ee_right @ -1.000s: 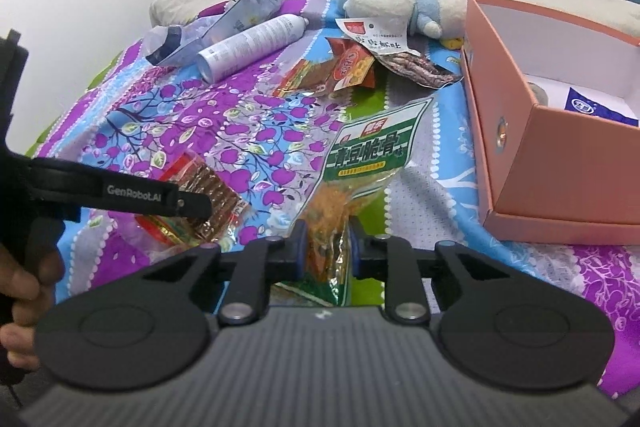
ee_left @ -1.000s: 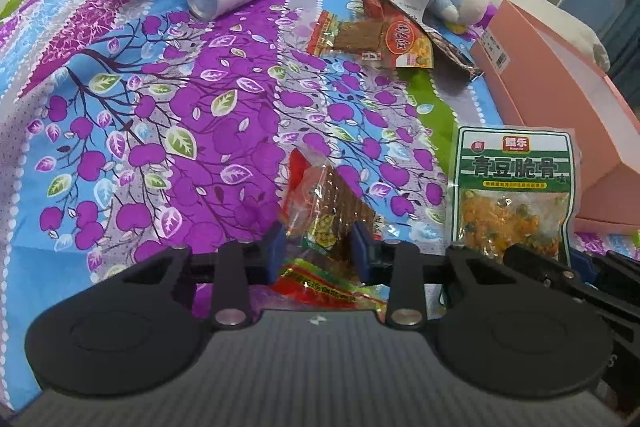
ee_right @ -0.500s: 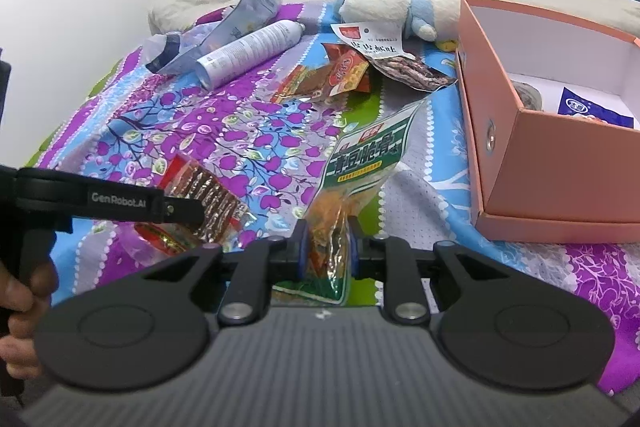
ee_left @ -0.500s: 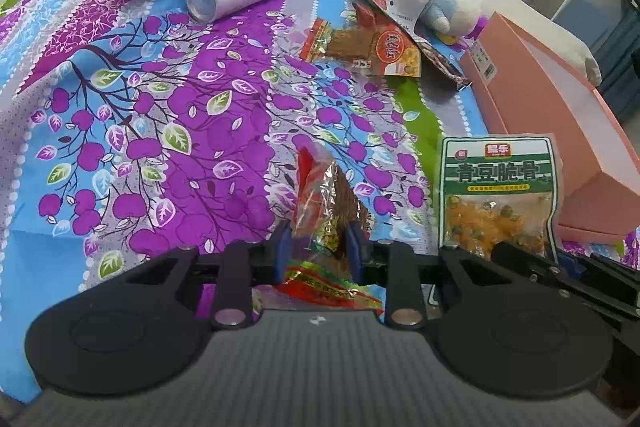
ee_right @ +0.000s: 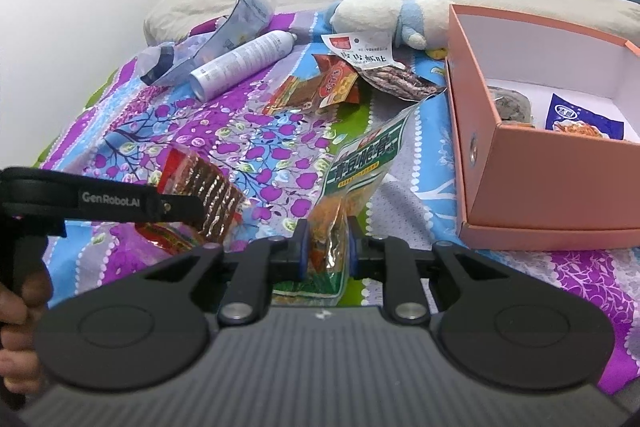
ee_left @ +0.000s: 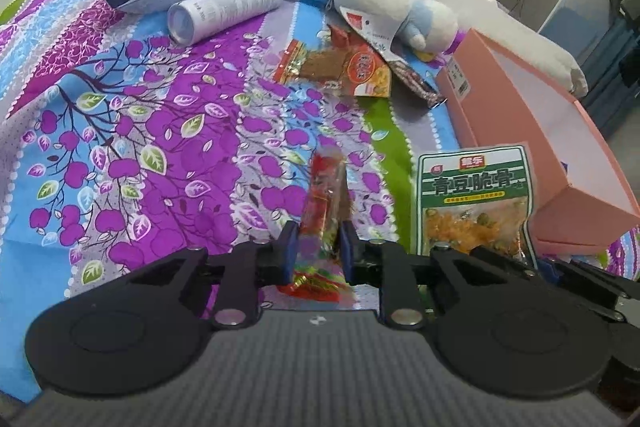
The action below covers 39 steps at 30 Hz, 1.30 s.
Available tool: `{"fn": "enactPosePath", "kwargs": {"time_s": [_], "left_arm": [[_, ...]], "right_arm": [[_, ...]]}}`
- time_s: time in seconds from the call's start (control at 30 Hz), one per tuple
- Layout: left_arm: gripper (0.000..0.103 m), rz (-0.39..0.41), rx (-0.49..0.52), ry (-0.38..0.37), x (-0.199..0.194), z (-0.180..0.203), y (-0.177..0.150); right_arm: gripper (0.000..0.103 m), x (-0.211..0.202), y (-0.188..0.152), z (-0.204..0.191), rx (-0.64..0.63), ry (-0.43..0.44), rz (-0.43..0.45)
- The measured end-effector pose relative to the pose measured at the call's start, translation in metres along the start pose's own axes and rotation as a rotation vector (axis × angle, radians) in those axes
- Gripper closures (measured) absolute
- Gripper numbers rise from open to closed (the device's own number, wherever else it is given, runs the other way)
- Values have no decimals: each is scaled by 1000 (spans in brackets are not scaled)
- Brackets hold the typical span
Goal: Organize snacks
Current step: 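Lift both packets and carry them over the pink box with both tools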
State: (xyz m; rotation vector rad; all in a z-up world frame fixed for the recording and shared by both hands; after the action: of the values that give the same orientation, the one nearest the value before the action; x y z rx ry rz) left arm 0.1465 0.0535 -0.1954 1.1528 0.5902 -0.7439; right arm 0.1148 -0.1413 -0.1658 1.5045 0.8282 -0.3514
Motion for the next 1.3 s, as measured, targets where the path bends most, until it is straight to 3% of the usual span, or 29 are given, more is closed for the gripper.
{"fn": "enactPosePath", "kwargs": {"time_s": [0.73,1.3], "left_arm": [[81,89,19,-62,-50,53,30],[81,115,113,-216,-82,140,41]], "right_arm": [[86,-46,40,17,2,-12,85],[86,-119,50,61,72,-136,178]]}}
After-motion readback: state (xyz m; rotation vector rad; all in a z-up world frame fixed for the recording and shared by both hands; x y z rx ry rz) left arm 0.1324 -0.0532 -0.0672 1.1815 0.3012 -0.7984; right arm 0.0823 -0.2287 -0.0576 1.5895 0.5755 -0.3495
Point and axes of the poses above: each gripper's, at about its wrist camera, not at the fingertips, and x roughly the way its jaws point, z to its right, y to its top, the point moved 4 cm from there along x, roughly the way its jaws point
